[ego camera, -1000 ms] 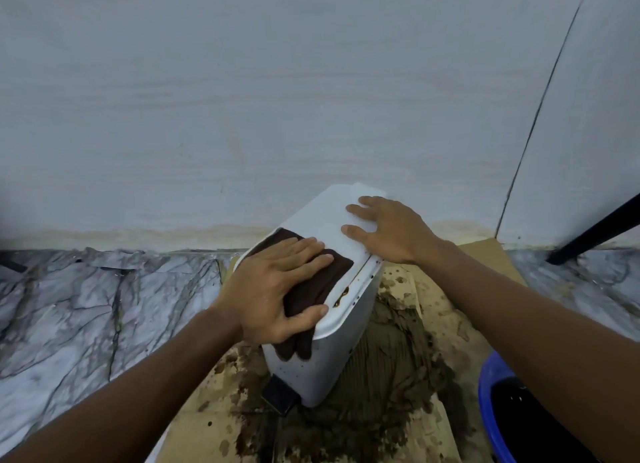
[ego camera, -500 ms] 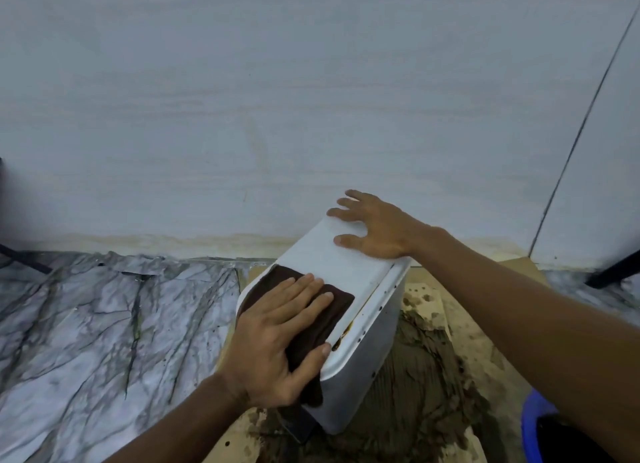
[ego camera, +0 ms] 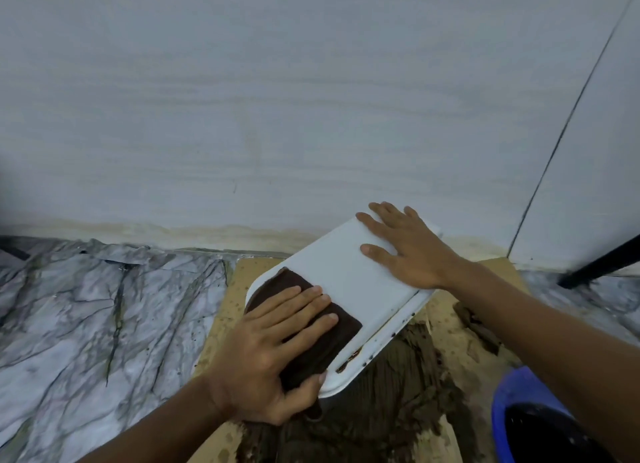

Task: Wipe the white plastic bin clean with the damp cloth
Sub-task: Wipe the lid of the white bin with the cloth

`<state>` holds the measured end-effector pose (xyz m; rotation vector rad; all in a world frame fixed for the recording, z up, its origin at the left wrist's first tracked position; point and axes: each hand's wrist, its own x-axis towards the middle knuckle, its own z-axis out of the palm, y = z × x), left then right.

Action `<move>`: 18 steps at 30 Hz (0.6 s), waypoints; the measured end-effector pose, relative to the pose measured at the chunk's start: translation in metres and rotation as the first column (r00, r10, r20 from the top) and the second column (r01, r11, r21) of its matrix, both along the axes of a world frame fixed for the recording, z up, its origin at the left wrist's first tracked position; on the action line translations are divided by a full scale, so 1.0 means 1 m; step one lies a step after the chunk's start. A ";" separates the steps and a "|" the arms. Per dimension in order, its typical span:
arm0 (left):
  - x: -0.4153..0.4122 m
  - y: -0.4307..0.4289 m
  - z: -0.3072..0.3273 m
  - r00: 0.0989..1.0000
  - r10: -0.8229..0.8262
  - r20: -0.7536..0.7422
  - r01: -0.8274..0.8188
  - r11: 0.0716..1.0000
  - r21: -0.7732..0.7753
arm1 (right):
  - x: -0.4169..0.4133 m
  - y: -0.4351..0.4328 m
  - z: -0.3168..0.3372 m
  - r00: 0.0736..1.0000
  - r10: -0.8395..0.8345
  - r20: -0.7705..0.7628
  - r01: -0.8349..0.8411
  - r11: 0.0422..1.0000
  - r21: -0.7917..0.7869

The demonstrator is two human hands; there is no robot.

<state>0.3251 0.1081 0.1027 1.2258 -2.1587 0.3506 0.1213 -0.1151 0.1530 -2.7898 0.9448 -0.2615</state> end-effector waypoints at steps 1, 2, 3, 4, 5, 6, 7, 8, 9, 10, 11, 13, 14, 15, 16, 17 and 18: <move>0.003 0.003 -0.001 1.000 0.000 0.003 0.000 1.000 -0.008 | -0.005 0.006 -0.002 0.999 -0.038 -0.005 0.038 0.999 -0.012; 0.006 0.005 -0.002 1.000 0.001 0.008 -0.001 1.000 -0.009 | -0.008 0.013 -0.004 0.997 -0.081 -0.005 0.081 0.996 -0.027; 0.011 0.007 -0.002 1.000 0.004 0.011 -0.004 1.000 0.000 | -0.010 0.020 -0.007 0.992 -0.125 -0.003 0.125 0.991 -0.043; 0.015 0.008 -0.003 1.000 0.009 0.010 -0.009 1.000 0.020 | -0.012 0.026 -0.009 0.986 -0.168 -0.004 0.168 0.984 -0.062; 0.020 0.008 -0.002 1.000 0.011 0.007 -0.011 0.999 0.047 | -0.014 0.031 -0.011 0.978 -0.210 -0.008 0.209 0.975 -0.078; 0.025 0.007 -0.001 1.000 0.011 0.005 -0.011 0.997 0.080 | -0.015 0.034 -0.013 0.969 -0.247 -0.015 0.245 0.966 -0.086; 0.029 0.005 0.001 1.000 0.012 -0.001 -0.012 0.993 0.116 | -0.015 0.034 -0.013 0.960 -0.278 -0.023 0.276 0.958 -0.081; 0.031 0.000 0.003 1.000 0.015 -0.015 -0.012 0.988 0.152 | -0.016 0.032 -0.013 0.952 -0.304 -0.031 0.302 0.951 -0.068; 0.032 -0.005 0.005 0.999 0.023 -0.042 -0.015 0.983 0.184 | -0.015 0.029 -0.011 0.945 -0.324 -0.042 0.322 0.945 -0.051; 0.032 -0.010 0.006 0.996 0.037 -0.084 -0.019 0.977 0.211 | -0.013 0.023 -0.009 0.940 -0.336 -0.057 0.335 0.942 -0.037; 0.030 -0.015 0.007 0.989 0.059 -0.134 -0.027 0.972 0.232 | -0.010 0.017 -0.007 0.937 -0.341 -0.074 0.340 0.940 -0.024; 0.027 -0.026 0.006 0.966 0.122 -0.229 -0.059 0.962 0.265 | -0.001 0.004 -0.004 0.934 -0.341 -0.102 0.342 0.940 -0.011; 0.028 -0.031 0.006 0.953 0.155 -0.262 -0.078 0.957 0.280 | 0.004 -0.003 -0.002 0.934 -0.338 -0.115 0.339 0.941 -0.008; 0.030 -0.037 0.006 0.942 0.181 -0.283 -0.094 0.951 0.295 | 0.010 -0.009 0.000 0.934 -0.333 -0.127 0.336 0.942 -0.002; 0.034 -0.042 0.007 0.935 0.199 -0.293 -0.105 0.946 0.307 | 0.015 -0.015 0.002 0.934 -0.329 -0.139 0.332 0.943 0.005; 0.039 -0.048 0.009 0.935 0.210 -0.287 -0.114 0.942 0.317 | 0.019 -0.020 0.004 0.933 -0.326 -0.151 0.332 0.943 0.011; 0.044 -0.054 0.011 0.939 0.216 -0.269 -0.122 0.937 0.327 | 0.022 -0.023 0.005 0.931 -0.329 -0.160 0.336 0.942 0.015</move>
